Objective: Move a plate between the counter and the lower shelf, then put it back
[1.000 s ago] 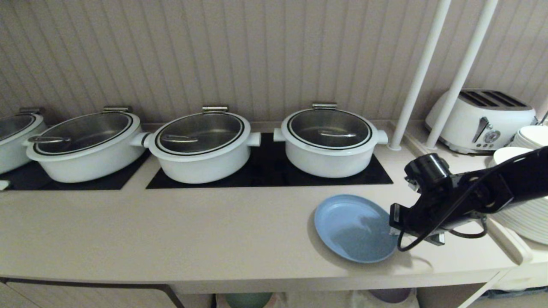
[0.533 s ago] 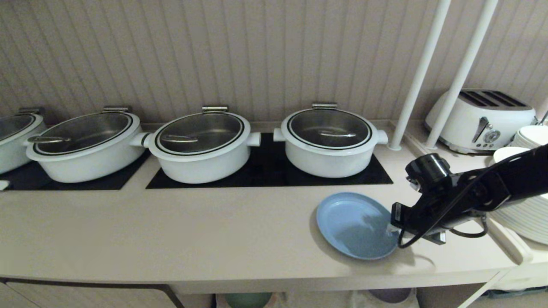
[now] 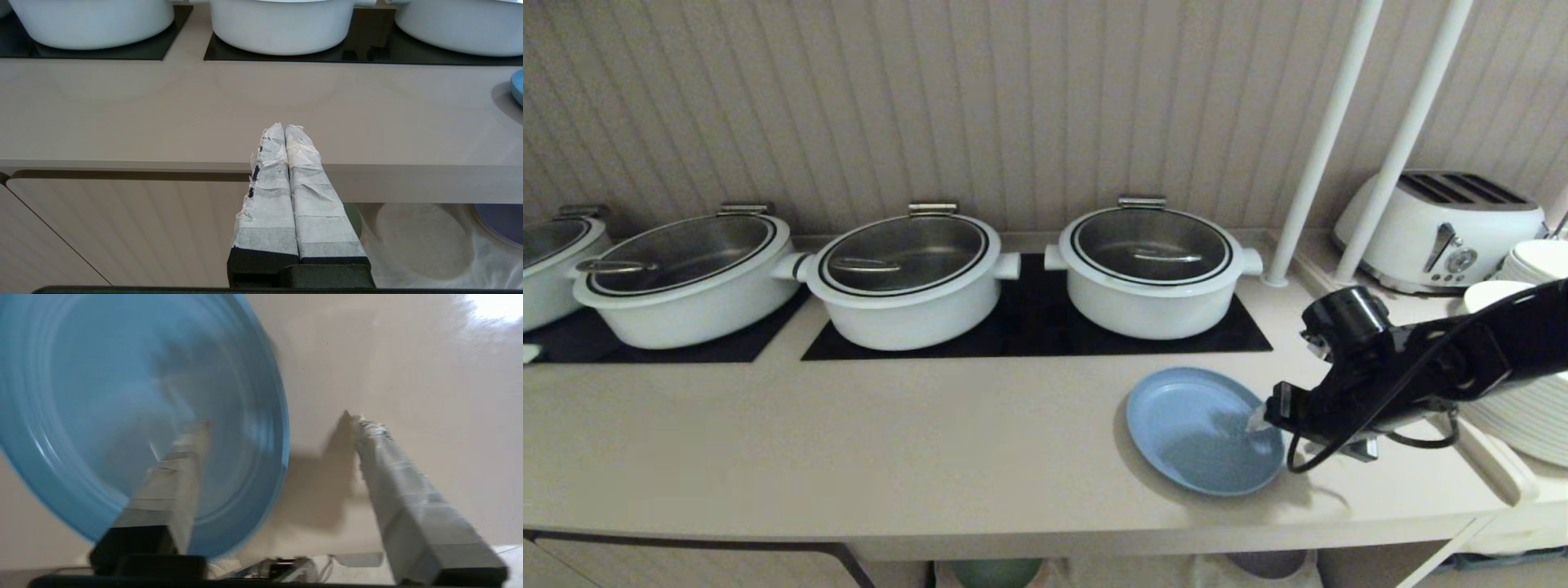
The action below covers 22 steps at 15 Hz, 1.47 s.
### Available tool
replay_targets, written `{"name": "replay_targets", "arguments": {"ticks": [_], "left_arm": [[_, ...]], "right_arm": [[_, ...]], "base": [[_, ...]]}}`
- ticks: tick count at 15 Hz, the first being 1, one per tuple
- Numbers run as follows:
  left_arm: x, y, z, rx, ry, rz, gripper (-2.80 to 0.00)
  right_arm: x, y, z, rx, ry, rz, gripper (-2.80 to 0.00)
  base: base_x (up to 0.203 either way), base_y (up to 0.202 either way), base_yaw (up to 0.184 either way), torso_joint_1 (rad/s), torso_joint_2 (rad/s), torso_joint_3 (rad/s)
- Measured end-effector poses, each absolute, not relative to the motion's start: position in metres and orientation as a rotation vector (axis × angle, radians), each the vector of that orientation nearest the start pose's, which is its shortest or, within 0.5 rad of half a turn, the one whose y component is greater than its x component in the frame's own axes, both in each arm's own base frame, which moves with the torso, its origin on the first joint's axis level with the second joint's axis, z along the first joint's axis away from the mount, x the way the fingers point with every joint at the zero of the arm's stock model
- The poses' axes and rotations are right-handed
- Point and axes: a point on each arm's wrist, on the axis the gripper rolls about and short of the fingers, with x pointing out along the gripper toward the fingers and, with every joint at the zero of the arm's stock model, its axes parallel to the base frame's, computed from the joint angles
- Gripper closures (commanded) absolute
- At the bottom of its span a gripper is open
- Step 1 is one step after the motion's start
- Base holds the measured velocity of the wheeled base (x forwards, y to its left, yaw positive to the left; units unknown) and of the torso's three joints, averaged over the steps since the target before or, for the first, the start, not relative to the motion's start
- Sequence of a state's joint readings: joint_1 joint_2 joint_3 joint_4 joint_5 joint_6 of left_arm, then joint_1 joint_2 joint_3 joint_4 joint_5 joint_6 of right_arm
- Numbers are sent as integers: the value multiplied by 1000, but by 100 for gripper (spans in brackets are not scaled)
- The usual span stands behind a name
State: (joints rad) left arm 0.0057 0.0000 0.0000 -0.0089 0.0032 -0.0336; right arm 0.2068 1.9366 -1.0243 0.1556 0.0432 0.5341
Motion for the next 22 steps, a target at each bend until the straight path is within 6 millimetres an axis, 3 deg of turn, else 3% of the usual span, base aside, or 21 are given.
{"name": "replay_targets", "arguments": {"ticks": [8, 9, 22], "left_arm": [[-23, 0, 77, -33, -10, 8, 0], [-23, 0, 77, -33, -10, 8, 0], [-23, 0, 76, -33, -9, 8, 0]], "right_arm": [[298, 64, 123, 345, 1030, -16, -280], [294, 62, 124, 323, 1027, -6, 0], [234, 47, 145, 269, 964, -2, 0]], "base": [[0, 0, 0, 0, 0, 0], [0, 0, 0, 0, 0, 0], [0, 0, 0, 0, 0, 0]]}}
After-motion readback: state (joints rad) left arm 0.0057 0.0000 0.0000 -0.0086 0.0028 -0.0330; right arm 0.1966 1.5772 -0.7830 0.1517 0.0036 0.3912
